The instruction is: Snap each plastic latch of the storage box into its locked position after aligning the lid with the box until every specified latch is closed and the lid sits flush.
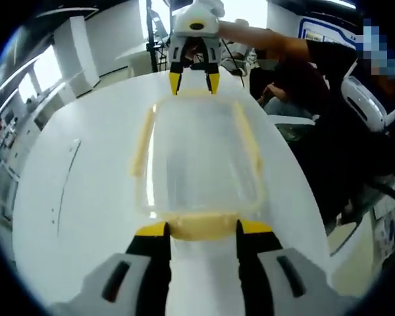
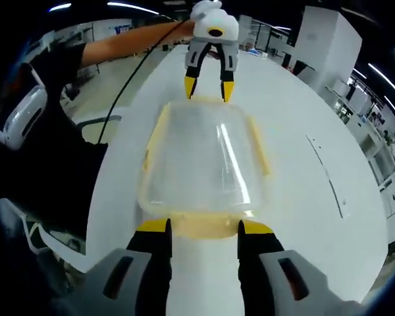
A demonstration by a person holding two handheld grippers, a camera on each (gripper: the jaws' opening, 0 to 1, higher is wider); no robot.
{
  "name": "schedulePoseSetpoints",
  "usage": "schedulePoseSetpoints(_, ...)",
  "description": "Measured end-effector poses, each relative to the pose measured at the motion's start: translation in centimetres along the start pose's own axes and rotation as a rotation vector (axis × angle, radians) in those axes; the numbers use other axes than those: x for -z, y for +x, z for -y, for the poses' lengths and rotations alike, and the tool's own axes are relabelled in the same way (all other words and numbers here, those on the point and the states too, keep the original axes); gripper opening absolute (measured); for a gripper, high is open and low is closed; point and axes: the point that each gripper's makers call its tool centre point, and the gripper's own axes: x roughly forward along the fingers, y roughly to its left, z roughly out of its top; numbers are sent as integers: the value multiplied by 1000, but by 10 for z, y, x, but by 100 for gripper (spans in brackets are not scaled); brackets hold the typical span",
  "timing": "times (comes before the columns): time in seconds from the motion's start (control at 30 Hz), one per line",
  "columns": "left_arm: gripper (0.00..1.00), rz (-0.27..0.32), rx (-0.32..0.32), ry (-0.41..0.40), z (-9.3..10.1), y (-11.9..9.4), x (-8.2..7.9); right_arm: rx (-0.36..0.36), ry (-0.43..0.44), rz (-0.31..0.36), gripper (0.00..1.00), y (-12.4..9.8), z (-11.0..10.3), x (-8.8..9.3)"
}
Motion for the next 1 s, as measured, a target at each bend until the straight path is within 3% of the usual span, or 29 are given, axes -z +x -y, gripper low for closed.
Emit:
schedulePoseSetpoints(0.47,37,-9,-32,-49,12,-11,18,-42,-67,-12,37,19,5,-13)
schedulePoseSetpoints(1.0,37,-28,-33,-57,16,-4,23,-52,-88,-26,37,24,6,-7)
